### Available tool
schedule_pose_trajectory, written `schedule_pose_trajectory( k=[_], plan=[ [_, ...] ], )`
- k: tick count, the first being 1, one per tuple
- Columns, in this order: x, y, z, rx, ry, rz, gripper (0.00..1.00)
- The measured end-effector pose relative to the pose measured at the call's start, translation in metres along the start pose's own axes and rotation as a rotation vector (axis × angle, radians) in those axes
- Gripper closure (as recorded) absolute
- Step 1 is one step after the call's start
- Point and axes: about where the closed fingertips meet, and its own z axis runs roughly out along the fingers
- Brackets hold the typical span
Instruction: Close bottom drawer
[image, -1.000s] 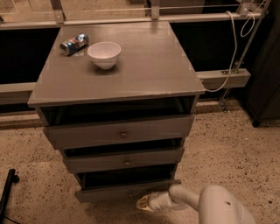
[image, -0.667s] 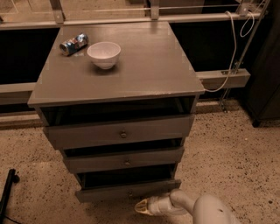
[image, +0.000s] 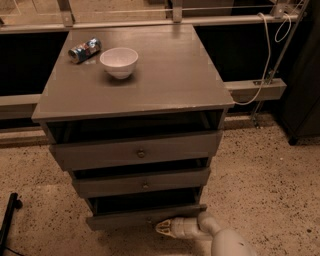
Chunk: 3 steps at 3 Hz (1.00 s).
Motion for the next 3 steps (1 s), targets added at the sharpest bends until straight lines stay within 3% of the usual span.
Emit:
schedule_pose_trajectory(
  k=[1, 3],
  plan=[
    [-0.002, -0.003, 0.001, 0.004, -0.002, -0.011, 1.0],
    [-0.041, -0.056, 0.015, 0.028, -0.049, -0.155, 1.0]
  ],
)
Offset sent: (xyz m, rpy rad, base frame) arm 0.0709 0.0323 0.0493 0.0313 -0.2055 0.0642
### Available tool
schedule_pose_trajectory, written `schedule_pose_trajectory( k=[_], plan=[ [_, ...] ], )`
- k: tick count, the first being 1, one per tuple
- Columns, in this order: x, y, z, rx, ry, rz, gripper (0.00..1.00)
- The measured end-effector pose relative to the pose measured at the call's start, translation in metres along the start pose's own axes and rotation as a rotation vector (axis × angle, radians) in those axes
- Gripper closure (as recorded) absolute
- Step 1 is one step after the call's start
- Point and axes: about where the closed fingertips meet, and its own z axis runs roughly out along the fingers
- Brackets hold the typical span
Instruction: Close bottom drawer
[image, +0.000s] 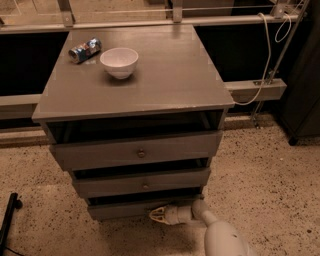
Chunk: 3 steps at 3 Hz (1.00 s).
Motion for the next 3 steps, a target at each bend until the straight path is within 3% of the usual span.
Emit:
schedule_pose_trajectory(
  k=[1, 2, 3],
  plan=[
    [-0.007, -0.014, -0.003, 0.016, -0.017, -0.037, 1.0],
    [-0.003, -0.011, -0.01, 0.025, -0.025, -0.048, 1.0],
    [0.01, 0.015, -0.031, 0.037, -0.009, -0.043, 1.0]
  ],
)
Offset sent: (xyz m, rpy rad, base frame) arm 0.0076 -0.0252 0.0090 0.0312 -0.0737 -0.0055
